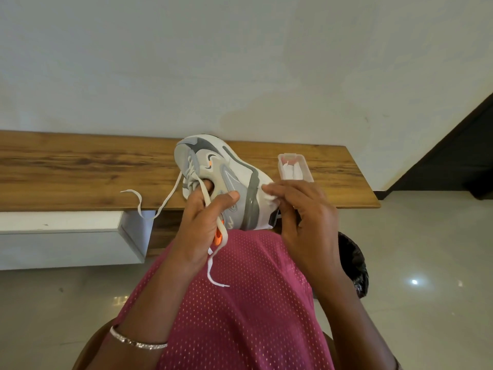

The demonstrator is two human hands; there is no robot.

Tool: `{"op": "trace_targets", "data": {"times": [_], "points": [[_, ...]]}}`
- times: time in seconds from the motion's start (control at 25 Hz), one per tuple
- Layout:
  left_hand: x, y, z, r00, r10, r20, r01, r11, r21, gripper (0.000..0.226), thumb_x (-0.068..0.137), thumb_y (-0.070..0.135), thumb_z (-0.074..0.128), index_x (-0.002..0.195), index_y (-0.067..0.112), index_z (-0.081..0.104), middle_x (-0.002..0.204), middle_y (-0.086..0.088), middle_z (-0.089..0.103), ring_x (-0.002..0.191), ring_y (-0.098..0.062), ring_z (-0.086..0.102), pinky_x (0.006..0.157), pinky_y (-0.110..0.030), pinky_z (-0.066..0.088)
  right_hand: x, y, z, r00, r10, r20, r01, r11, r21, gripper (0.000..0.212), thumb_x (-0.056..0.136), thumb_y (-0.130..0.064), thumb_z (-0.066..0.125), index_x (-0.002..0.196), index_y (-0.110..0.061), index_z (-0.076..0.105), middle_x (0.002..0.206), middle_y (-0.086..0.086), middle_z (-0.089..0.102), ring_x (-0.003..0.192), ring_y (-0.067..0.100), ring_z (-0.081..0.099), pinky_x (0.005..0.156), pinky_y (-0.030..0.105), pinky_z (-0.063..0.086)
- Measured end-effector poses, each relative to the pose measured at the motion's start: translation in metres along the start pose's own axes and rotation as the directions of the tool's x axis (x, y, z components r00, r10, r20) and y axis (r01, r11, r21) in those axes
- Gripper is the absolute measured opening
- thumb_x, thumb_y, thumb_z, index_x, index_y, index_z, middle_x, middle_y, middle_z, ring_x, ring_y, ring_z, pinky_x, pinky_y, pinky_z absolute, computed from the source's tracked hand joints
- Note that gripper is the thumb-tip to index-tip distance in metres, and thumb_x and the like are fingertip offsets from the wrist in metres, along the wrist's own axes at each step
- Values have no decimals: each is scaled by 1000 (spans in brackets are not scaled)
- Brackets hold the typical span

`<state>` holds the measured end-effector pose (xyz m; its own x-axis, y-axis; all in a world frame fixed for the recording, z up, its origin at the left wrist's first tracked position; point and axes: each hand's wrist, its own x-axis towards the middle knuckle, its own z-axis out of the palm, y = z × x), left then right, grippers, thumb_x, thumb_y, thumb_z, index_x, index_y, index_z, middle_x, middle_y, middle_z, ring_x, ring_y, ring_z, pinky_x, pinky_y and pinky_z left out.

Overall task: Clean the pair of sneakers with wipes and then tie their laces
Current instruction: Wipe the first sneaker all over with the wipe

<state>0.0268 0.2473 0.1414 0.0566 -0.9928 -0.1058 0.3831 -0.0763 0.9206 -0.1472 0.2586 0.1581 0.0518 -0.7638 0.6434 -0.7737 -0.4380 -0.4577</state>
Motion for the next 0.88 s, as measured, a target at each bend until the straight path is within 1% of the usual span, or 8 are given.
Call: {"op": "trace_targets", "data": {"times": [0.12, 0.24, 0.36, 0.48, 0.56, 0.68, 0.8, 0.88], "points": [[1, -3, 2, 1000, -9, 2, 9, 999, 31, 32, 82, 26, 75, 113, 26, 70, 109, 1, 73, 112, -18, 66, 94, -36, 51, -9, 2, -2, 999, 1, -34, -2, 1000, -15, 36, 82, 13, 70, 107, -12, 75, 108, -1, 71, 107, 9, 55, 92, 8, 40], [2, -2, 1, 999, -35, 27, 34, 999, 26, 33, 82, 17, 73, 114, 22, 67, 106, -1, 72, 107, -18, 66, 82, -29, 53, -17, 0, -2, 999, 1, -35, -2, 999, -39, 36, 81, 13, 71, 108, -11, 75, 108, 0, 71, 107, 12, 58, 94, 9, 40], [2, 4, -2, 986, -56, 158, 40, 994, 104, 37, 71, 15, 67, 107, 8, 63, 91, -7, 65, 84, -17, 62, 62, -24, 50, -10, 3, -5, 1000, -18, -17, 17, 998, -53, 34, 82, 13, 69, 106, -10, 74, 106, 2, 72, 105, 14, 58, 90, 15, 45], [0, 9, 0, 970, -59, 237, 43, 996, 73, 29, 68, 5, 60, 97, 5, 60, 74, 1, 59, 63, -5, 54, 52, -17, 45, 12, 6, -5, 999, -14, -28, 13, 998, -57, 31, 86, 12, 63, 105, -10, 75, 103, 0, 73, 102, 16, 60, 81, 24, 48], [1, 12, -2, 966, -79, 245, 91, 995, -41, 33, 65, 1, 57, 97, 7, 63, 76, -4, 54, 64, -7, 51, 54, -18, 47, 19, 4, -2, 999, -16, -41, 14, 999, -53, 32, 85, 12, 62, 106, -9, 75, 104, 0, 73, 102, 16, 60, 83, 22, 45], [2, 16, -6, 961, -97, 258, 141, 977, -157, 40, 57, -1, 61, 96, 9, 61, 85, -9, 50, 77, -22, 48, 64, -22, 45, 8, 0, 5, 994, -52, -92, 45, 996, -71, 31, 86, 11, 65, 108, -9, 73, 107, 3, 72, 105, 16, 55, 85, 17, 40], [0, 17, -5, 955, -88, 285, 147, 970, -196, 42, 58, -6, 52, 98, 4, 58, 70, -1, 62, 62, -7, 58, 55, -18, 49, -16, 1, 9, 986, -27, -162, 21, 999, -43, 31, 86, 11, 67, 110, -7, 73, 108, 4, 71, 106, 15, 55, 87, 19, 45], [0, 16, -7, 956, -98, 275, 162, 962, -219, 54, 55, -3, 55, 109, 1, 59, 83, -3, 68, 76, -12, 66, 68, -24, 55, -31, 6, 10, 989, -12, -149, 7, 999, -34, 32, 85, 11, 68, 110, -7, 73, 108, 3, 70, 104, 15, 59, 88, 19, 48]]}}
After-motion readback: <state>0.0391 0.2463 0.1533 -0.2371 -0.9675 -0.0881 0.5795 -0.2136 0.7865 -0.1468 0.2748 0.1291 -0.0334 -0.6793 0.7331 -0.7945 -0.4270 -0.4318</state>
